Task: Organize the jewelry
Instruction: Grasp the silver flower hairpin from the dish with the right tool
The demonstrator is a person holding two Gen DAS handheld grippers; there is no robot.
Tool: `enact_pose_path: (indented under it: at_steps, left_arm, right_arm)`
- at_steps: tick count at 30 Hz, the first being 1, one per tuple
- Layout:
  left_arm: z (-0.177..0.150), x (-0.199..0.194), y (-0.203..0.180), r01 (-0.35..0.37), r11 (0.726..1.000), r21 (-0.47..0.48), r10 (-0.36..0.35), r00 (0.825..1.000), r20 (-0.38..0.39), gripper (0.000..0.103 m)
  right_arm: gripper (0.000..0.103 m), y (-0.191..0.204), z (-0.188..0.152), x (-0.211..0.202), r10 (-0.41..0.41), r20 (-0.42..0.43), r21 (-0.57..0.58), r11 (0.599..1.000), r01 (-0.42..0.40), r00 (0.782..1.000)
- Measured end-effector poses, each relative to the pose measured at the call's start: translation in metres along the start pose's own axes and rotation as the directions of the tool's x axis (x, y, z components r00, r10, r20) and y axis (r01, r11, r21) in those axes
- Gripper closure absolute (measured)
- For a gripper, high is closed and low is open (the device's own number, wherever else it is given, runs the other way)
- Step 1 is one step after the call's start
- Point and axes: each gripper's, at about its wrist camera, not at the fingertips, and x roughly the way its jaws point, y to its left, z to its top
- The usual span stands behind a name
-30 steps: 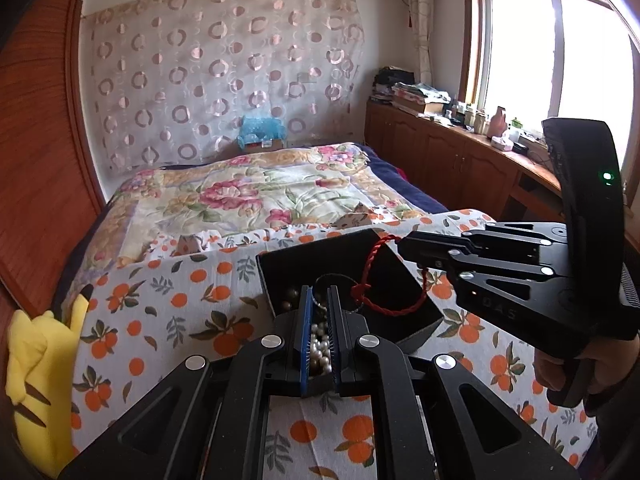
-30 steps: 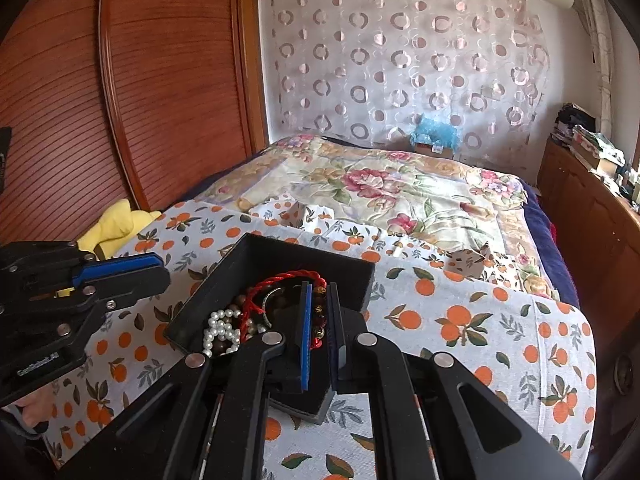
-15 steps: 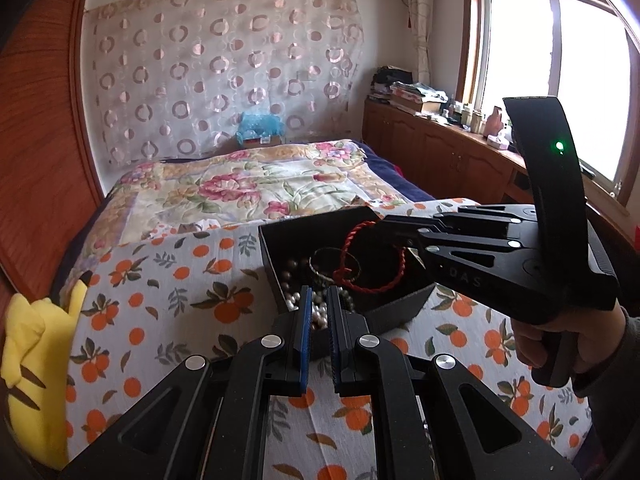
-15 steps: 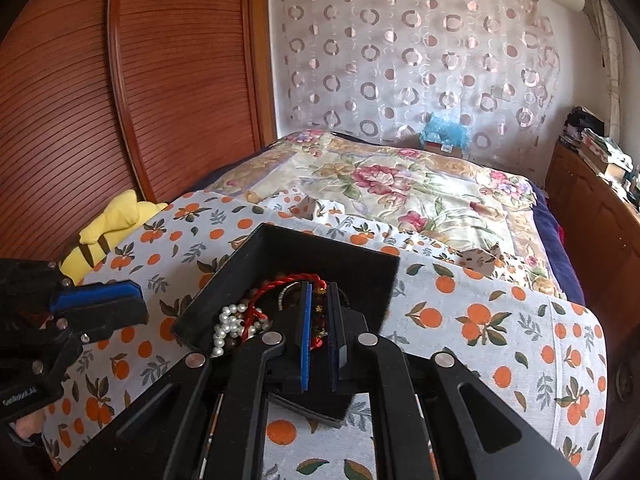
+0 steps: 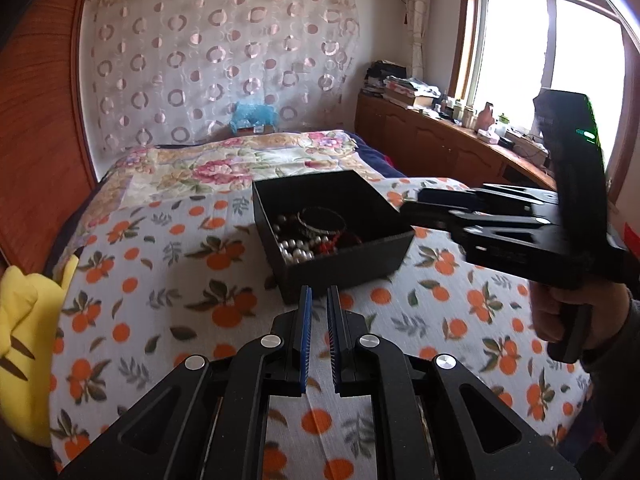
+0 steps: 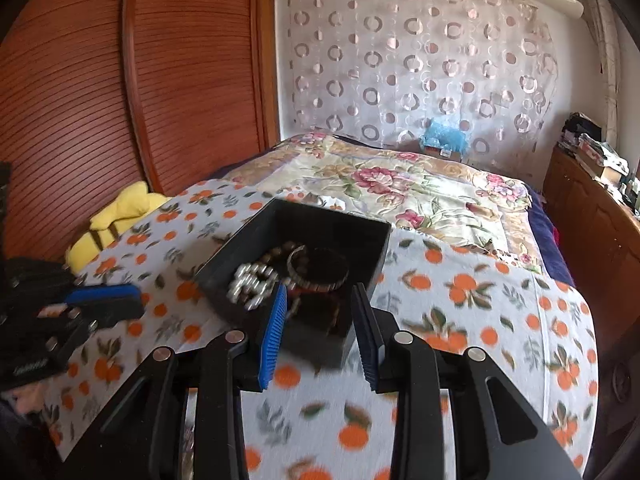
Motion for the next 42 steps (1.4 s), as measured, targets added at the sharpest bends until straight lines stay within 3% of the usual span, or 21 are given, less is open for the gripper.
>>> enact_pose_path:
  at_steps: [11, 15, 28, 39, 42]
  left_arm:
    - [-0.032, -0.012, -0.015, 0.046, 0.999, 0.004, -0.046, 0.999, -0.028, 0.095]
    - [-0.041, -0.011, -0.015, 0.052, 0.999, -0.002, -0.053, 0.998, -0.046, 0.095]
    - [-0.047, -0.009, -0.005, 0.039, 0.999, -0.031, -0.041, 0.997, -0.061, 0.095]
    - [-0.049, -0.006, -0.008, 0.042, 0.999, -0.027, -0.044, 0.997, -0.066, 0.095]
    - [-0.049, -0.006, -0.008, 0.042, 0.999, -0.027, -0.043, 0.997, -0.067, 0.095]
  right_arm:
    - [0.067, 0.022, -0.064, -0.047, 0.034, -0.051, -0.009, 0.999, -0.035, 0.998]
    - [0.067, 0.024, -0.076, -0.049, 0.081, -0.071, 0.019, 0.997, -0.080, 0.994]
    - [0.067, 0.046, -0.079, -0.013, 0.187, -0.179, 0.034, 0.982, -0.184, 0.966]
    - [0.067, 0.045, -0.081, 0.002, 0.227, -0.230, 0.071, 0.974, -0.217, 0.946]
    - [0.076, 0.045, -0.080, 0.000, 0.218, -0.208, 0.069, 0.976, -0.208, 0.953]
